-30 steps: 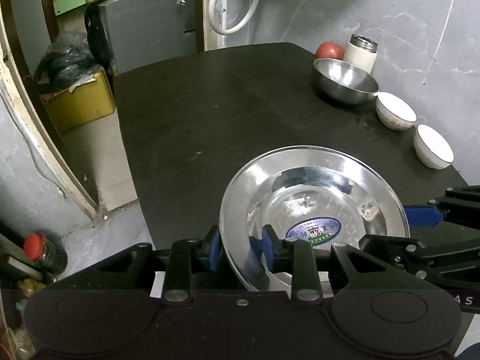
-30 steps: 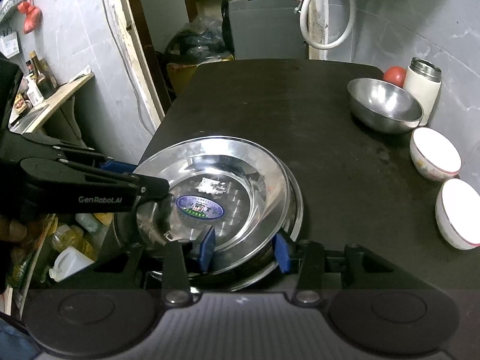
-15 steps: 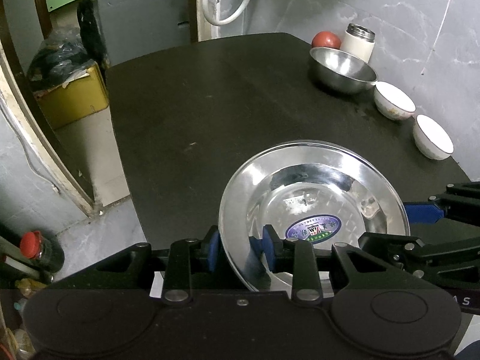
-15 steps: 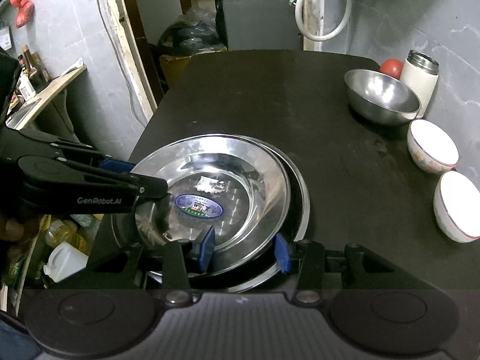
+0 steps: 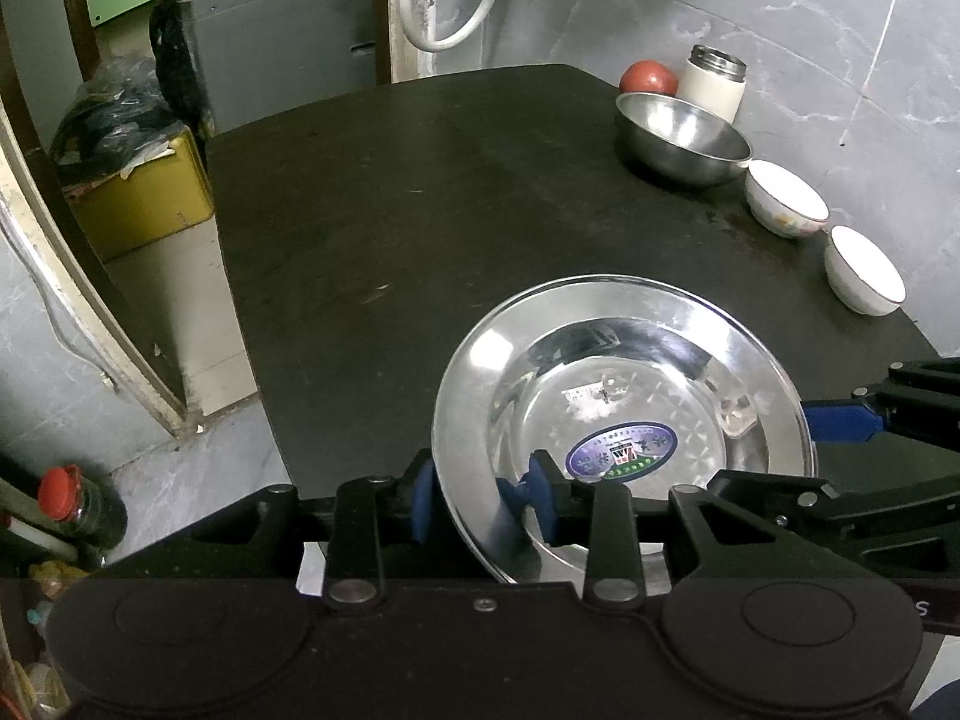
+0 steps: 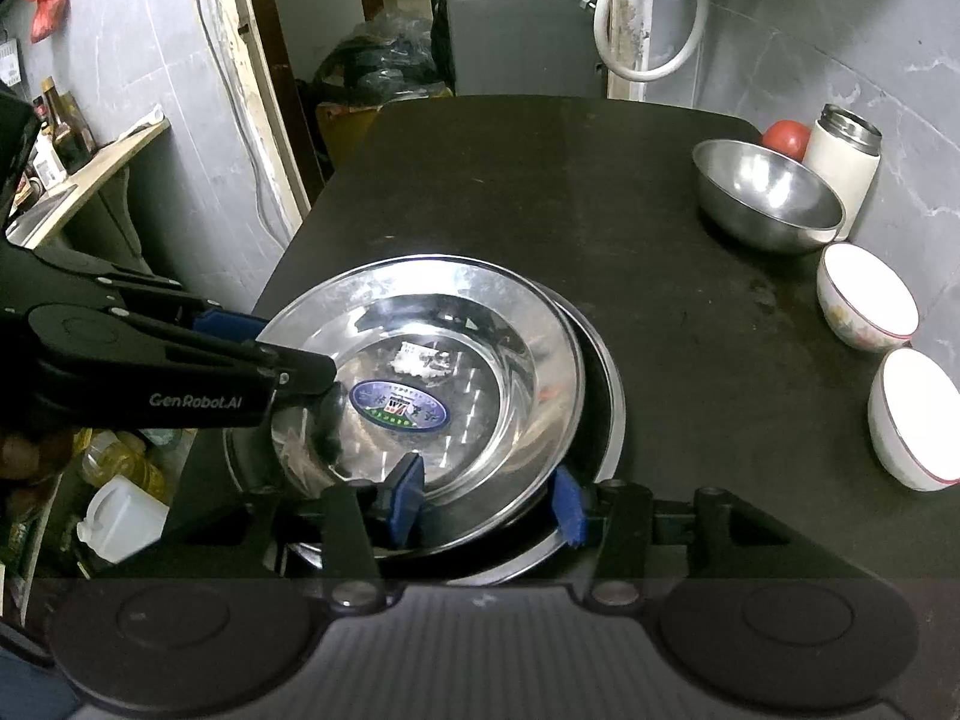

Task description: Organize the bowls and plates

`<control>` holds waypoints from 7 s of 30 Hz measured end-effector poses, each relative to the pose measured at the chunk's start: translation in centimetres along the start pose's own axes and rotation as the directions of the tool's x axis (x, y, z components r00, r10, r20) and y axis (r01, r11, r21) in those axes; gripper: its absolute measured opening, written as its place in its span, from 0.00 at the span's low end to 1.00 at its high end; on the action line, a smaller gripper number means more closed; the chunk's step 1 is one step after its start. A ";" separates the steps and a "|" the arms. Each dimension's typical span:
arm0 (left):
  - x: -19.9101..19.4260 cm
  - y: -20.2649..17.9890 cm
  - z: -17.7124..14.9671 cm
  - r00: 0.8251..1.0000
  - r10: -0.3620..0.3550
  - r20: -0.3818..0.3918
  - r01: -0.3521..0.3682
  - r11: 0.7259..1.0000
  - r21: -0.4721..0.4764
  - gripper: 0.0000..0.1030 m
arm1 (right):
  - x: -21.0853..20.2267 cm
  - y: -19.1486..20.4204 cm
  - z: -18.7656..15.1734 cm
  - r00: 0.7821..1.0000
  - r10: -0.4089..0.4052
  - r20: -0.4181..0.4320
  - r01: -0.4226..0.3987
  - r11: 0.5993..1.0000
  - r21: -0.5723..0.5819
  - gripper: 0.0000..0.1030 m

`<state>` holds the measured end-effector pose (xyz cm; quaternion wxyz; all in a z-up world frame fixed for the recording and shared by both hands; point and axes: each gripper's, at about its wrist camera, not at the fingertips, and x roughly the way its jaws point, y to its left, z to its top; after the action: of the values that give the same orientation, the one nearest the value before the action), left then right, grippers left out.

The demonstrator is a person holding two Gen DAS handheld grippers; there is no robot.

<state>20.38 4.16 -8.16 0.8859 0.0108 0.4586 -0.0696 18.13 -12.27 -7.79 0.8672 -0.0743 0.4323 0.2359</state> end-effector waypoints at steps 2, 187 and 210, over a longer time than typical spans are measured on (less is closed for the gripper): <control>0.0 0.0 0.0 1.000 -0.001 0.000 0.001 1.000 0.000 0.34 | 0.0 0.0 0.0 1.000 -0.001 -0.001 0.001 1.000 0.000 0.49; -0.2 -17.1 4.2 0.968 -0.246 -0.058 0.250 0.965 0.077 0.46 | -12.5 -17.4 -10.8 0.998 -0.012 0.069 -0.031 0.810 0.586 0.41; 7.2 -20.1 12.9 0.988 -0.156 0.015 0.152 0.976 0.157 0.99 | -8.9 -20.1 -9.2 0.957 -0.200 0.211 -0.017 0.686 0.727 1.00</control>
<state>32.29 -17.63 -5.61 0.8804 0.0432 0.4392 -0.1735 16.51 -36.08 -7.96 0.8880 0.2838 0.3616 0.0107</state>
